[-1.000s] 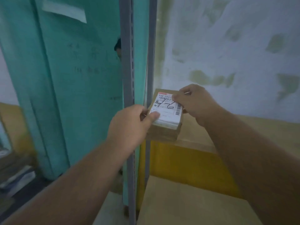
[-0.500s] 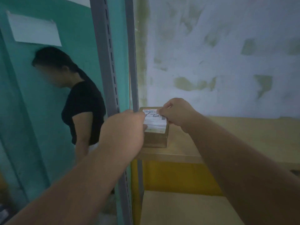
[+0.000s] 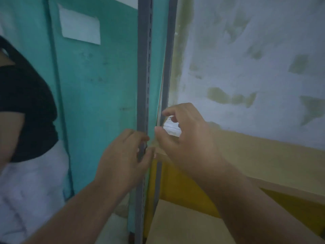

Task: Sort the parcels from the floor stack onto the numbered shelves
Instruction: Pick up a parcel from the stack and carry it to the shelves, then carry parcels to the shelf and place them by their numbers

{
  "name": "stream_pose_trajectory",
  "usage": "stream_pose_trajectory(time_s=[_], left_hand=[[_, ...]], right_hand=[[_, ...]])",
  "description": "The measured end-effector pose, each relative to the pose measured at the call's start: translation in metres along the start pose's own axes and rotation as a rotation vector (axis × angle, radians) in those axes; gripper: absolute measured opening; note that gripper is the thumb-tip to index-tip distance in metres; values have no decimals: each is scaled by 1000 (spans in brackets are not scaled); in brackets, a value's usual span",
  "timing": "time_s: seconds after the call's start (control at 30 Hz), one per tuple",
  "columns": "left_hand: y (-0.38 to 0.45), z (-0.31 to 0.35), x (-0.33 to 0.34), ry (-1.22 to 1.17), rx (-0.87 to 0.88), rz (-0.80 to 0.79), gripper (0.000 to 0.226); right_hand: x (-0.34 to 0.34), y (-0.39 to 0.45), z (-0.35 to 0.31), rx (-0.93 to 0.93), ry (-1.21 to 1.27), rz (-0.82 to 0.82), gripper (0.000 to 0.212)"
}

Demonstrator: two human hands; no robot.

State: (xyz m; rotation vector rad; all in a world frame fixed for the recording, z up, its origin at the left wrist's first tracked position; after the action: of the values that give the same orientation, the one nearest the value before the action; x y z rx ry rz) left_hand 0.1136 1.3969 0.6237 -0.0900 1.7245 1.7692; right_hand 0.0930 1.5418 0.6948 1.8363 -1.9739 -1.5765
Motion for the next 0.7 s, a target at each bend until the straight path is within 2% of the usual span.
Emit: stream_pose_trajectory(time_s=[0.1,0.17,0.27,0.4,0.5,0.6,0.7], left_hand=[[-43,-24,-19,57,-111,-25,30],[-82,-45,-40,118,-204,-72,28],[-140,-85,-85,244,-346,-142,25],[-204,-149,-152,352,-511,-201,27],[-248,-203,-199,377,-607,-226,27],[-286,-262,-240,392,-688,-292,38],[-309,-309,-273,399,-744,-352,35]], right_hand=[[27,-16,-31,-140,26,-66,35],[56,-29,-54,-203,64,-121,36],[106,-49,-104,-259,146,-234,39],[172,-72,-183,-352,215,-304,44],[229,-81,-239,-364,244,-353,44],[288,-83,-290,-349,264,-400,47],[339,-78,-327,-316,265,-465,48]])
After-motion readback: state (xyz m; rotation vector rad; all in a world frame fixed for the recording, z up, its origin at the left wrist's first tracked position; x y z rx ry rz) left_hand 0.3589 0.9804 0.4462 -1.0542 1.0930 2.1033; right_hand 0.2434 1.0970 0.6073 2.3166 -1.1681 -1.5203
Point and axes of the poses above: each hand's wrist, its own y-axis towards the middle knuckle, its own x-axis out of the palm, z = x × y, the point moved 9 cm from there along y, towards the middle knuckle, and after that the axes turned 15 degrees about x, right-handed, at the moved point
